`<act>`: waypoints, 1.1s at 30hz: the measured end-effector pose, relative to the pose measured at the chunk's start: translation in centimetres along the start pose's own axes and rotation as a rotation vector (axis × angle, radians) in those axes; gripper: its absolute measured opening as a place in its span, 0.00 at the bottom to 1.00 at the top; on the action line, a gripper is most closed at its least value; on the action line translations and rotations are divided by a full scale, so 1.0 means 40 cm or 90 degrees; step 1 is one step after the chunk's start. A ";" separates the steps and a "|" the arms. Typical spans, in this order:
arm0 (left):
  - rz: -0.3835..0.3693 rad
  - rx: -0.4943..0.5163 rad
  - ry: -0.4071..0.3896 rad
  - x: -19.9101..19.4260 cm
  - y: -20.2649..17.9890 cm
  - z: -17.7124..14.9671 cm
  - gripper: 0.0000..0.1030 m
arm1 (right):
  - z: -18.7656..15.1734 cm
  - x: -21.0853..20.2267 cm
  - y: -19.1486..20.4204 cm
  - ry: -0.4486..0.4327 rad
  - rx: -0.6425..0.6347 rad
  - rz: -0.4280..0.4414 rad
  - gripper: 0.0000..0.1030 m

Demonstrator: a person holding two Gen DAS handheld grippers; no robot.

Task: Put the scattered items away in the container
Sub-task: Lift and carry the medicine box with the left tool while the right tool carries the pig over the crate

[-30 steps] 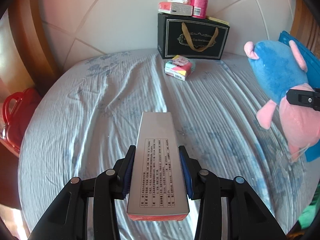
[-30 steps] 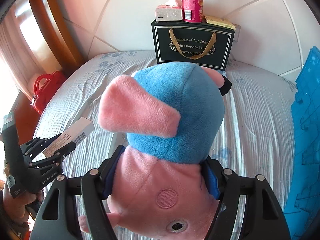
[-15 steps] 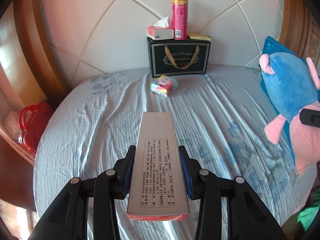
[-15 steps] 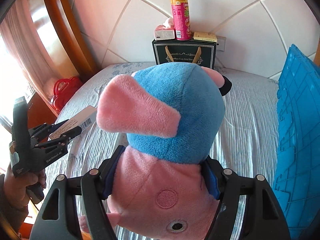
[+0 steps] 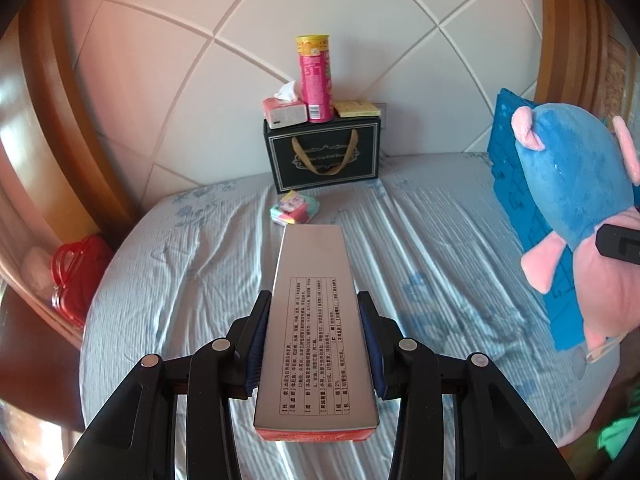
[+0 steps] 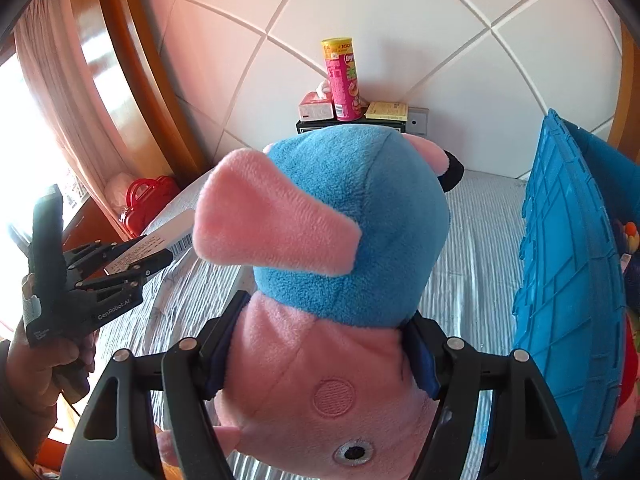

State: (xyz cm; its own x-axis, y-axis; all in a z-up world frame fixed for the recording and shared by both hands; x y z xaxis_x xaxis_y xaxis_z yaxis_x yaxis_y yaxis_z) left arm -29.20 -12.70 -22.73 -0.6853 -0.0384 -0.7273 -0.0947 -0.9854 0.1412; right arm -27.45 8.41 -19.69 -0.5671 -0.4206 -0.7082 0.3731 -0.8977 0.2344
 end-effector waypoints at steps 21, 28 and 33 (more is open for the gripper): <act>-0.142 0.128 -0.132 -0.189 -0.625 0.315 0.39 | 0.017 -0.438 -0.346 -0.126 0.069 -0.083 0.68; -0.198 0.186 -0.171 -0.255 -0.852 0.384 0.39 | -0.020 -0.565 -0.523 -0.141 0.106 -0.151 0.68; -0.239 0.212 -0.186 -0.287 -0.988 0.431 0.39 | -0.066 -0.633 -0.632 -0.142 0.139 -0.194 0.68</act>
State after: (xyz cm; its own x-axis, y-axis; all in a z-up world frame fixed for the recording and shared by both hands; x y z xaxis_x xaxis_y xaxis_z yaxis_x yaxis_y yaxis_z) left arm -30.03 29.53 -8.41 -0.7273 0.3982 -0.5590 -0.5596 -0.8156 0.1471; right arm -20.59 42.10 -9.45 -0.7810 -0.1294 -0.6110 0.0144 -0.9818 0.1895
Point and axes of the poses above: each gripper's, at about its wrist camera, not at the fingertips, and x roughly the way its jaws point, y to its left, z to its top, the point moved 10 cm from there along x, roughly the way its jaws point, and after that the axes turned 4 degrees about z, right-handed, at the moved point
